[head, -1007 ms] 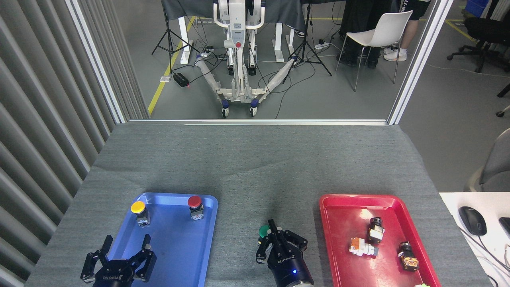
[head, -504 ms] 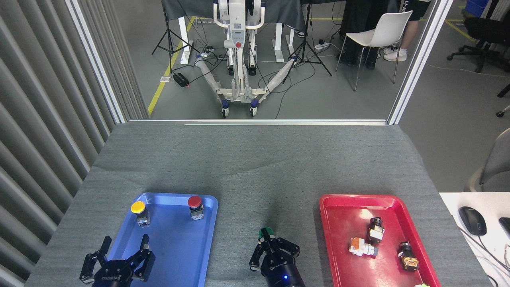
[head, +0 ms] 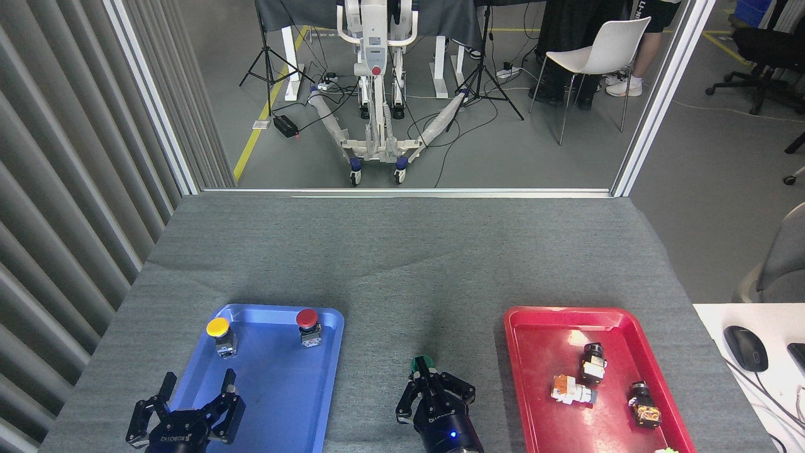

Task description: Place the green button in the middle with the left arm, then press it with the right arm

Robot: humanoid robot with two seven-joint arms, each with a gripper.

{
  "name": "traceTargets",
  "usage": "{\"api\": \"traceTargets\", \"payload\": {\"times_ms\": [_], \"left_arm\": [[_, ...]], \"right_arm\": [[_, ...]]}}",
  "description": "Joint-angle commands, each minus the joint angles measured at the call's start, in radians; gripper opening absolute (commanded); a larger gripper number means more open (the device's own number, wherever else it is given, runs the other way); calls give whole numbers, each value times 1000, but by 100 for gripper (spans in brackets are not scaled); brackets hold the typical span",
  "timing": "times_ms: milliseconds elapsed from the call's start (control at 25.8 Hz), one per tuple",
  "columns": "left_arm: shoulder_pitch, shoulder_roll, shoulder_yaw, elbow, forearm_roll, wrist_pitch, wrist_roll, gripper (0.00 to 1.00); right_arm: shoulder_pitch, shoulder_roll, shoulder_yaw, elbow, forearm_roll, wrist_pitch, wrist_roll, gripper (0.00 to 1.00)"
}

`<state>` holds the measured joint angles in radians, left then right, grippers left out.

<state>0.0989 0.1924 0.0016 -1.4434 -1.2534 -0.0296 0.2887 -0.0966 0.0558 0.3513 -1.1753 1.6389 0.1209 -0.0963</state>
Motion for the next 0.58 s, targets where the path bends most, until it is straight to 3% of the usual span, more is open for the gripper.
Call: {"api": "traceTargets", "payload": {"times_ms": [0,194,310,349,387,426,465,542], "left_arm": [[-1,-1,0,0,0,0,1,99],[-1,-1,0,0,0,0,0,99],[-1,-1,0,0,0,0,0,99],[-1,-1,0,0,0,0,0,99],[-1,-1,0,0,0,0,0,99],[-1,-1,0,-2,0,0,0,99],[-1,-1,0,-5,0,0,0,99],[-1,-1,0,-8,0,0,0,99]], "right_arm": [[5,3,-3,-52,-2,5,-14,0],[15,-13,-3,-122,-25,8,-11,1],[28,-43,-6,-147,-37,10,-10,10],[38,-57,-17,-152,-39,10,-10,21],[52,-65,-40,-159,-39,10,-11,47],[69,-67,-61,-170,-41,5,-14,83],[87,-68,-81,-182,-42,0,-14,100],[115,-71,-110,-201,-48,-7,-23,100]]}}
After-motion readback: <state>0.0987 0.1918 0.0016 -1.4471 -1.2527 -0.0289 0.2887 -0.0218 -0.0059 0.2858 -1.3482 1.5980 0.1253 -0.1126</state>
